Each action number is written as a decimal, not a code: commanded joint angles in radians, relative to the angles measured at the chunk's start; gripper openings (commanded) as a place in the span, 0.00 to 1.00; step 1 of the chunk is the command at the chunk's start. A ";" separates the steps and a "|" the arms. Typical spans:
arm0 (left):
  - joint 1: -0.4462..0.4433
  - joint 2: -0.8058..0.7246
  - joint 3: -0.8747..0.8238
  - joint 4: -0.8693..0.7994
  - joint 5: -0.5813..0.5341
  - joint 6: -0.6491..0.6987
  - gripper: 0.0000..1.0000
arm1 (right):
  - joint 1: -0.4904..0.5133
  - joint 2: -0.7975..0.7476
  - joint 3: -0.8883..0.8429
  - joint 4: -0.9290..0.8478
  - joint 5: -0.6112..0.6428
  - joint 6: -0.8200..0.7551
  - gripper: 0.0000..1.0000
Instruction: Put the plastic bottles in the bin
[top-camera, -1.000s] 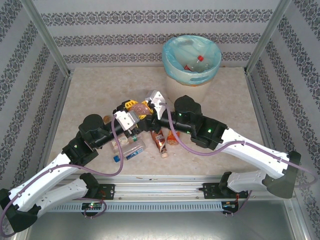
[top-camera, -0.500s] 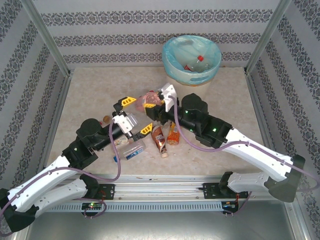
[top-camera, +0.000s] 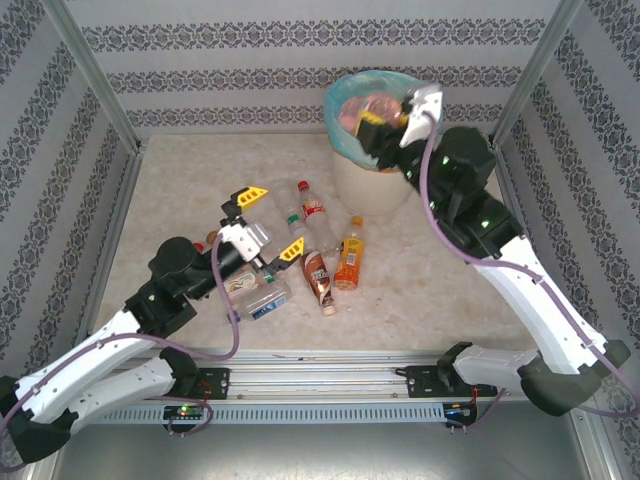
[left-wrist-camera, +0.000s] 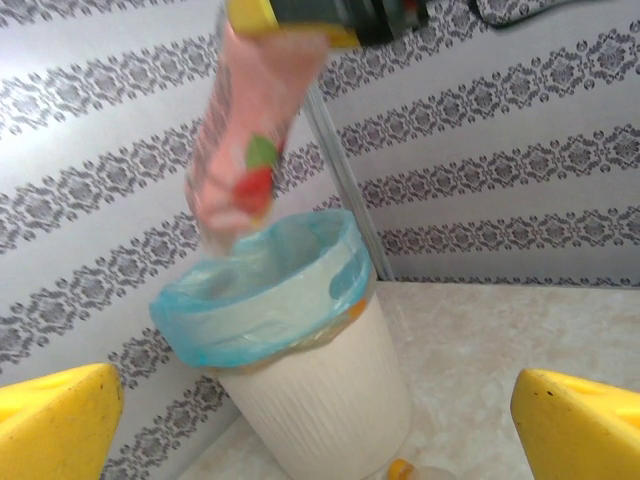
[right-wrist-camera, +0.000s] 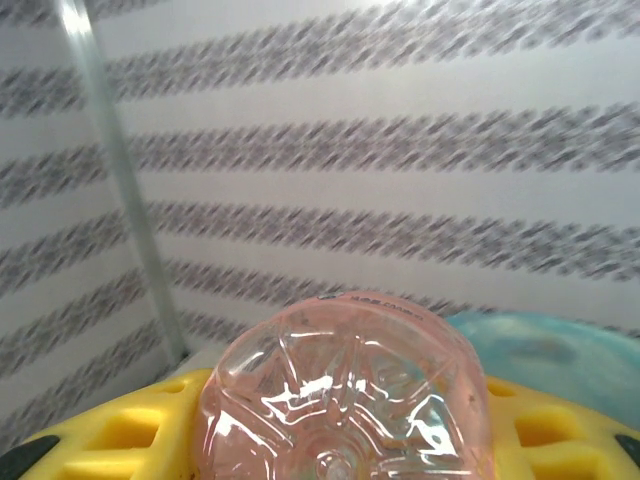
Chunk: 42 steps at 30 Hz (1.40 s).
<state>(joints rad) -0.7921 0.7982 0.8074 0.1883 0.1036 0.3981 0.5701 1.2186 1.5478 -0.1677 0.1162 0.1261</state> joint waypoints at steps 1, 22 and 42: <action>-0.011 0.094 0.089 -0.028 0.030 -0.061 1.00 | -0.095 0.058 0.088 -0.094 0.009 0.057 0.32; -0.007 0.422 0.201 0.011 -0.054 -0.008 1.00 | -0.375 0.696 0.509 -0.249 -0.189 0.205 0.43; -0.006 0.373 0.177 -0.002 -0.085 -0.030 1.00 | -0.368 1.110 0.963 -0.538 -0.129 0.156 0.70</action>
<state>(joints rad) -0.7921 1.1908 0.9970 0.1719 0.0216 0.3740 0.2142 2.3024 2.4760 -0.6720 -0.0402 0.2821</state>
